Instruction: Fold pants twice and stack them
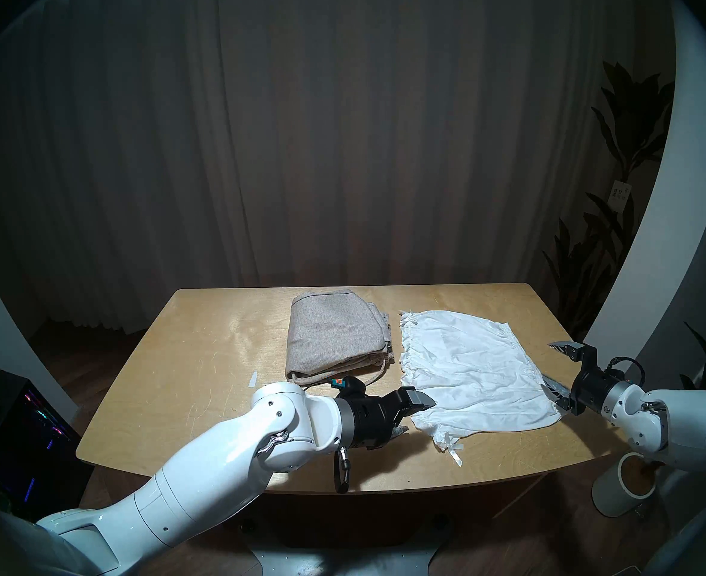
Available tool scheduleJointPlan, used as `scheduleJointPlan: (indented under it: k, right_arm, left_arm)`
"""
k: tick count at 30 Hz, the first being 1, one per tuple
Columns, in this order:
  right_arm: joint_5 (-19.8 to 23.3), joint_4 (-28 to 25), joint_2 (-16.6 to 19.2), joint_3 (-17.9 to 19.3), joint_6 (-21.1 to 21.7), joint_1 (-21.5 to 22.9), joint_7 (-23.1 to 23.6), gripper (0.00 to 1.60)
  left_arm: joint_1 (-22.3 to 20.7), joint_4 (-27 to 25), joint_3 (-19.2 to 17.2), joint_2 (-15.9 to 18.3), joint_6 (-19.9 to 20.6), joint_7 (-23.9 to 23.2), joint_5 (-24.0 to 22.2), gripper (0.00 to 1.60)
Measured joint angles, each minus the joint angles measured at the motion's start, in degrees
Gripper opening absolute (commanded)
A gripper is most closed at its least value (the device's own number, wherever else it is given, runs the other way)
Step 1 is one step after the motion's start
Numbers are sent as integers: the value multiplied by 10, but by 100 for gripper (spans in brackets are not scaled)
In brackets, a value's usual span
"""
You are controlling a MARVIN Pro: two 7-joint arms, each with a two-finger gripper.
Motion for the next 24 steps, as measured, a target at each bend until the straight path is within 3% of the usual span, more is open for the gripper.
scheduleJointPlan:
  k: [24]
  right_arm:
    - [0,61,0,-8,89,-36,58,160]
  left_arm:
    - [-16,25,21,-18,15,8,-2,160]
